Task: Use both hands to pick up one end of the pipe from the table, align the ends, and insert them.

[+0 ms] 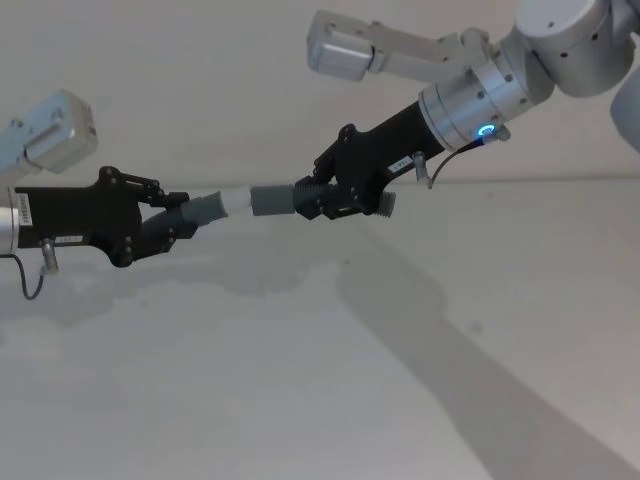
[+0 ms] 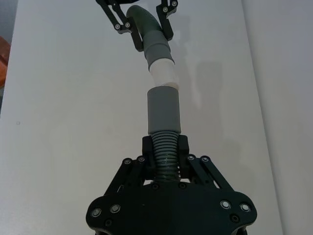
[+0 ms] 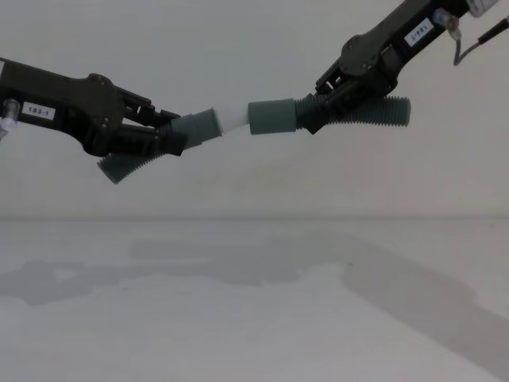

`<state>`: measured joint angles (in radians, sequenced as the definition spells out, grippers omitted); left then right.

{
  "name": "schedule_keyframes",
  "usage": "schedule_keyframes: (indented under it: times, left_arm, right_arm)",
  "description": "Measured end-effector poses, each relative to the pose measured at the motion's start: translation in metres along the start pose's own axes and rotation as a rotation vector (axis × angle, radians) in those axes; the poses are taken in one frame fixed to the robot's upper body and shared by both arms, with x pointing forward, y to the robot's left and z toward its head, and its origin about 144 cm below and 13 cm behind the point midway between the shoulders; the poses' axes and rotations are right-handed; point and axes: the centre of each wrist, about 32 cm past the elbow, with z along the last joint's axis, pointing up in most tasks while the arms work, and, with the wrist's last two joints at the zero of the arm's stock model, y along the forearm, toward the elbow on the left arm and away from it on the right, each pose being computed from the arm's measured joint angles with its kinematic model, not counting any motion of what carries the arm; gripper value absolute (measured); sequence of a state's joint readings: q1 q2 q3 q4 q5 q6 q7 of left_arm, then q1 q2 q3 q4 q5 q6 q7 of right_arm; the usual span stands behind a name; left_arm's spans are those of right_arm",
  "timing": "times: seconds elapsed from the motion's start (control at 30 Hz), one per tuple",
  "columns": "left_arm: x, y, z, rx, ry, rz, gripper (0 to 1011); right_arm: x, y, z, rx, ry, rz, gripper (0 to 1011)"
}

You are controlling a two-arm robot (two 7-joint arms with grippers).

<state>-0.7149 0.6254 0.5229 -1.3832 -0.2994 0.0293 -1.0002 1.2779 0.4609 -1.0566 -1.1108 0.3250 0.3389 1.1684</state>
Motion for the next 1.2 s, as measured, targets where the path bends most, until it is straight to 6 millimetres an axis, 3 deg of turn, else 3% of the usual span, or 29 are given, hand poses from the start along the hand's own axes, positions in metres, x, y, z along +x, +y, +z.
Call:
schedule_keyframes:
  times: [1.2]
  left_arm:
    - [0.0,-0.0001,0.0,0.0,0.0,0.0,323]
  right_arm:
    - [0.0036,-0.0041,0.002,-0.006,-0.001,-0.001,258]
